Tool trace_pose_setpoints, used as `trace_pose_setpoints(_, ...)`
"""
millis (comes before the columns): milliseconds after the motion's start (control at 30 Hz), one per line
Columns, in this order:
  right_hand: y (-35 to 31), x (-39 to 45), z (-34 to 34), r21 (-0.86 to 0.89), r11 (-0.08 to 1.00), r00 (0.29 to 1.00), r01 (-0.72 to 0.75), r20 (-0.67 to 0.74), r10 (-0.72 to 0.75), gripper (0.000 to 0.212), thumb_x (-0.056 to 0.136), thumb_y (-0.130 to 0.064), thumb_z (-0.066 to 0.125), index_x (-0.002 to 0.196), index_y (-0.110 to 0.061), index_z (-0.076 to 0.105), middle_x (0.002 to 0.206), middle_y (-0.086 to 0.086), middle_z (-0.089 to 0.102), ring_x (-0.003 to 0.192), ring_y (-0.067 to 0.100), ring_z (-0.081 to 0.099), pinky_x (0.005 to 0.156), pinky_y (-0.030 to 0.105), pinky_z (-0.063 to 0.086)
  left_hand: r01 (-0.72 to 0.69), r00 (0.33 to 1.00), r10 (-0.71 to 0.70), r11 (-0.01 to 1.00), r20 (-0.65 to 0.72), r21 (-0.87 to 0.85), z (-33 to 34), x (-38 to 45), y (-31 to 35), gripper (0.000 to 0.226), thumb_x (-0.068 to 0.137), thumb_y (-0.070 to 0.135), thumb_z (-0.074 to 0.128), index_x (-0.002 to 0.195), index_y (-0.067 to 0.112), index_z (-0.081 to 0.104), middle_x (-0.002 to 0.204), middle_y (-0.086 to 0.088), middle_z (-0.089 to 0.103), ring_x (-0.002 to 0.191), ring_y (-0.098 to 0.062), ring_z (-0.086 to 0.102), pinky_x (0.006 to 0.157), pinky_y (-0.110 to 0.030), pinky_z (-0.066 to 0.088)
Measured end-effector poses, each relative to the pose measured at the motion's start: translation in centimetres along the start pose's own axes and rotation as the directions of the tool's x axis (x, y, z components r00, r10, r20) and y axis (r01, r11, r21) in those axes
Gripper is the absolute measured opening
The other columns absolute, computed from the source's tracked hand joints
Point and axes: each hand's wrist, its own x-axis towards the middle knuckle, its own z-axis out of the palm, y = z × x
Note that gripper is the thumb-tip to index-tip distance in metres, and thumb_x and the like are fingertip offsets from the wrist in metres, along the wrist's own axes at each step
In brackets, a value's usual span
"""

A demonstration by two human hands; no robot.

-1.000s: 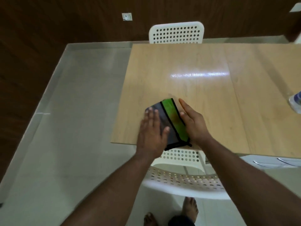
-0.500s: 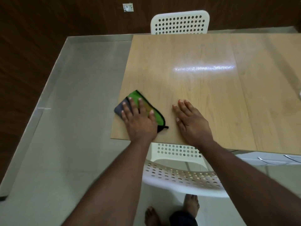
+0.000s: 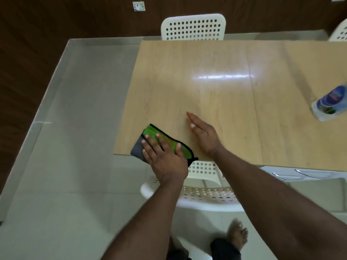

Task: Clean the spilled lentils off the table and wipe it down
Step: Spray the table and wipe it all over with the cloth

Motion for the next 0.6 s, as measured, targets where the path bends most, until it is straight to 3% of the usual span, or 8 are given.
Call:
trace_pose_setpoints(67, -0.3, -0.3, -1.7, 0.228, 0.972, 0.998, -0.062, 0.002, 0.063, 0.044, 0.108, -0.022, 0.05, 0.151, -0.017, 0.056, 0.158, -0.003, 0.052, 0.15, 0.006, 0.04, 0.123, 0.016, 0.027, -0.059, 0.998, 0.059, 0.998, 0.002, 0.026, 0.6, -1.1, 2.5, 0.082, 0.105, 0.058, 0.018, 0.167, 0.005, 0.017, 0.173, -0.026, 0.004, 0.161, -0.042, -0.002, 0.13, -0.055, 0.006)
trace_pose_setpoints(133, 0.2, -1.1, -3.6, 0.295, 0.954, 0.996, -0.052, -0.05, 0.07, 0.041, 0.108, -0.02, 0.052, 0.147, -0.012, 0.06, 0.152, 0.001, 0.058, 0.146, 0.01, 0.048, 0.122, 0.02, 0.033, -0.128, 0.992, 0.128, 0.99, -0.001, 0.055, 0.9, -1.8, 4.5, 0.08, 0.106, 0.057, 0.018, 0.167, 0.006, 0.015, 0.174, -0.025, 0.002, 0.161, -0.042, -0.004, 0.13, -0.054, 0.006)
trace_pose_setpoints(233, 2.1, -2.7, -7.3, 0.293, 0.956, 0.989, -0.034, -0.129, 0.075, 0.044, 0.101, -0.031, 0.054, 0.14, -0.013, 0.067, 0.144, 0.001, 0.065, 0.138, 0.011, 0.057, 0.122, 0.035, 0.039, -0.278, 0.96, 0.278, 0.953, 0.018, 0.118, 1.5, -2.5, 6.6, 0.077, 0.108, 0.056, 0.016, 0.168, 0.01, 0.011, 0.174, -0.023, -0.002, 0.161, -0.04, -0.006, 0.13, -0.055, 0.006)
trace_pose_setpoints(333, 4.5, -4.3, -12.1, 0.243, 0.97, 0.98, -0.013, -0.191, 0.061, 0.042, 0.102, -0.033, 0.054, 0.138, -0.016, 0.069, 0.141, -0.001, 0.068, 0.136, 0.012, 0.059, 0.121, 0.042, 0.042, -0.458, 0.889, 0.455, 0.876, 0.058, 0.148, 2.2, -3.1, 10.0, 0.075, 0.107, 0.057, 0.012, 0.169, 0.014, 0.008, 0.175, -0.019, -0.008, 0.162, -0.038, -0.009, 0.13, -0.054, 0.005)
trace_pose_setpoints(600, 7.2, -6.1, -19.6, 0.137, 0.991, 0.97, 0.01, -0.244, 0.024, 0.043, 0.103, -0.035, 0.051, 0.138, -0.018, 0.069, 0.137, -0.006, 0.069, 0.127, -0.004, 0.06, 0.112, 0.022, 0.045, -0.688, 0.725, 0.665, 0.713, 0.179, 0.137, 2.9, -3.6, 16.3, 0.074, 0.105, 0.059, 0.012, 0.169, 0.025, -0.001, 0.175, -0.01, -0.017, 0.161, -0.029, -0.019, 0.131, -0.05, 0.0)
